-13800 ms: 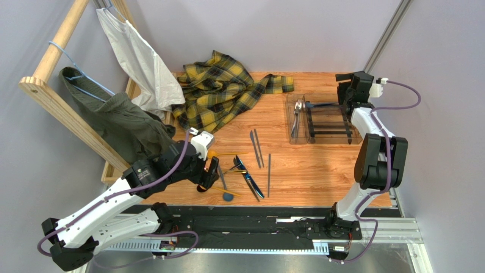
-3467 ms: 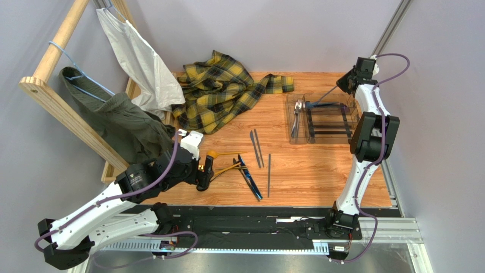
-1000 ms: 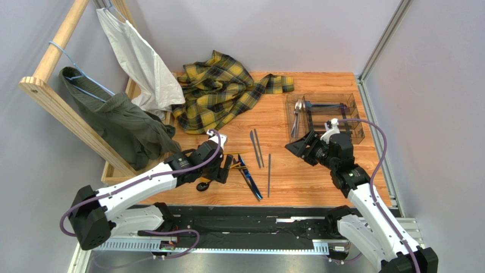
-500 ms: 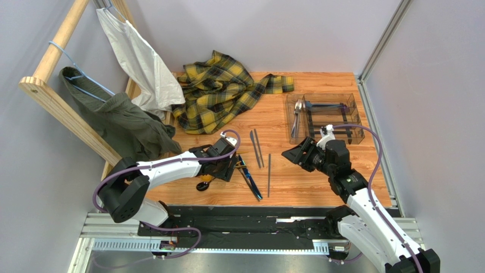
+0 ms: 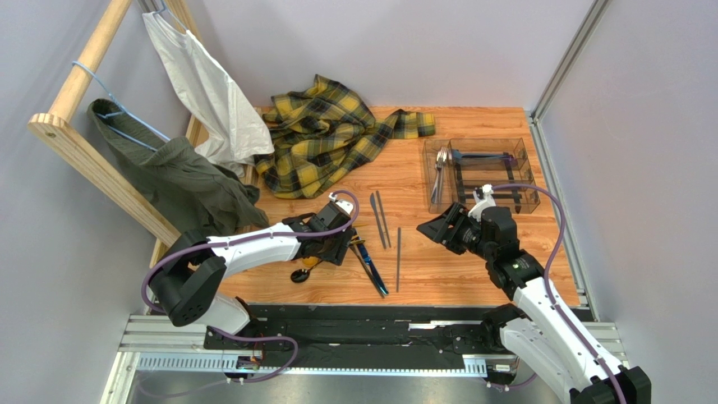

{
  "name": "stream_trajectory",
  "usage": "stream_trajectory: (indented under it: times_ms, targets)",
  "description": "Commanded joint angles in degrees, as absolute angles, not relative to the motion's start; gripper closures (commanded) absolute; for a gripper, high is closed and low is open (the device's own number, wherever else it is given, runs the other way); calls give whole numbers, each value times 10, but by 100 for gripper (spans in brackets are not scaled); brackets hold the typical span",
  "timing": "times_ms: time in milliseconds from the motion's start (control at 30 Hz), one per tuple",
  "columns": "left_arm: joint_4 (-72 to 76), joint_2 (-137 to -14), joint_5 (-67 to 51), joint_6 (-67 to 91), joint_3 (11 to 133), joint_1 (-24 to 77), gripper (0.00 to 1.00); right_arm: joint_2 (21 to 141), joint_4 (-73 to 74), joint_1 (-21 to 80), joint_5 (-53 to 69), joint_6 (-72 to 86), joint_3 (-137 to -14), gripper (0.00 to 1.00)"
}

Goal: Sort the eating utensils into containers
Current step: Pick up the spoon from the center of the board.

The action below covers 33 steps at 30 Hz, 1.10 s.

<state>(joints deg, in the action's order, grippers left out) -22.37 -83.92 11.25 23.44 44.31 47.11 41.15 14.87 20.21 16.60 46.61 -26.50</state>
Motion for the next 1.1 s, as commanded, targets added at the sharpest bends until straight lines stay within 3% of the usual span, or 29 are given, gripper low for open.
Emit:
stream_trajectory:
  times_ms: [0, 133, 233, 467, 1067]
  targets:
    - [-210, -827, 129, 215, 454, 468, 32, 418, 118, 205, 165, 458, -257, 36]
    - [-212, -815, 126, 222, 440, 468, 36, 428, 113, 205, 168, 456, -254, 36]
    - [-207, -789, 115, 229, 423, 469, 46, 428, 112, 204, 165, 457, -252, 36]
    - [-213, -723, 113, 241, 388, 469, 46, 432, 100, 206, 163, 462, -247, 36]
    - [-230, -834, 106, 252, 432, 472, 51, 426, 97, 205, 156, 471, -236, 36]
